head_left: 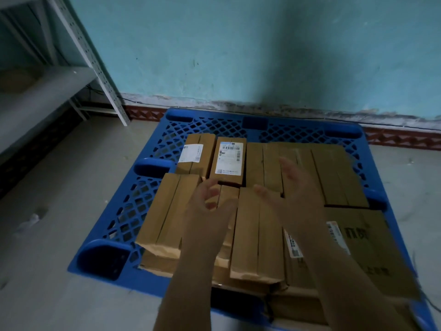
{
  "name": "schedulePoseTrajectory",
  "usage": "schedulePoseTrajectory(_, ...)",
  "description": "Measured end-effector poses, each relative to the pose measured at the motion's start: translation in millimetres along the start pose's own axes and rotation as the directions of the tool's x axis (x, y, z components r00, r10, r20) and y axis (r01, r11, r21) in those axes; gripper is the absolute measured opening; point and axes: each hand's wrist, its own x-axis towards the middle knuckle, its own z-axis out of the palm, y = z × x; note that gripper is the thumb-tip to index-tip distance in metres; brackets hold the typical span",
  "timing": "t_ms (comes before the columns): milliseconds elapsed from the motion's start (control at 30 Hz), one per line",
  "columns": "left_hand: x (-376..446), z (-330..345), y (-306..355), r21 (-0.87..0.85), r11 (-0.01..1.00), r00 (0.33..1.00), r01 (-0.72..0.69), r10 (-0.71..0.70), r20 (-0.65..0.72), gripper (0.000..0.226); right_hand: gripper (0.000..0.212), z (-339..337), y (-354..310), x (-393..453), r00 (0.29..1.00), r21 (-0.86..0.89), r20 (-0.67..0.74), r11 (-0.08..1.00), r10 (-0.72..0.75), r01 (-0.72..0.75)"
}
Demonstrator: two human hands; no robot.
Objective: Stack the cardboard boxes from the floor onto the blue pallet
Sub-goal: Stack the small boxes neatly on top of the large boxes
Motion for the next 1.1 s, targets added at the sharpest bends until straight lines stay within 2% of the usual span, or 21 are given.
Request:
schedulePoseTrajectory(133, 25, -14, 18, 0.02, 0.997, 0.997, 0.07, -0.07, 0.032, 0.045, 0.073, 12, -15, 31, 0.987, -0.116, 0.112, 0.988, 0.115, -0.102)
schedulePoseTrajectory(233, 43, -23, 26, 0.064, 0.992, 0.993, 0.109, -0.112, 0.046, 0.038, 0.072, 28, -24, 56, 0.962, -0.195, 0.232, 0.975, 0.147, -0.103)
schedulePoseTrajectory(400, 76, -23, 31, 0.115, 0.976, 0.981, 0.185, -0.19, 0.039, 0.034, 0.076, 42, -19, 99, 0.927, -0.205, 0.313, 0.968, 0.207, -0.147)
schedulePoseTrajectory(467, 94, -19, 33, 0.155, 0.971, 0.982, 0.183, -0.188, 0.017, 0.045, 0.073, 44, -15, 120, 0.915, -0.224, 0.348, 0.966, 0.202, -0.129)
schedulePoseTrajectory(567, 130, -14, 31, 0.216, 0.96, 0.983, 0.18, -0.18, -0.018, 0.056, 0.06, 55, -10, 160, 0.915, -0.274, 0.384, 0.962, 0.123, -0.015)
schedulePoseTrajectory(700, 185, -19, 17, 0.391, 0.903, 0.984, 0.18, -0.165, -0.072, 0.062, 0.086, 86, 8, 214, 0.874, -0.428, 0.448, 0.903, 0.19, 0.023)
schedulePoseTrajectory(833, 240, -17, -1, 0.498, 0.842, 0.978, 0.208, -0.163, -0.132, 0.057, 0.09, 114, 28, 254, 0.843, -0.555, 0.498, 0.821, 0.203, 0.13)
schedulePoseTrajectory(900, 262, -13, -10, 0.547, 0.801, 0.97, 0.245, -0.2, -0.141, 0.06, 0.091, 127, 39, 265, 0.826, -0.6, 0.518, 0.782, 0.22, 0.169)
schedulePoseTrajectory(1000, 282, -7, -25, 0.613, 0.72, 0.944, 0.326, -0.285, -0.166, 0.082, 0.092, 140, 55, 273, 0.791, -0.625, 0.543, 0.765, 0.281, 0.156)
schedulePoseTrajectory(1100, 293, -5, -42, 0.591, 0.718, 0.922, 0.368, -0.366, -0.13, 0.09, 0.09, 146, 64, 275, 0.767, -0.638, 0.553, 0.757, 0.325, 0.139)
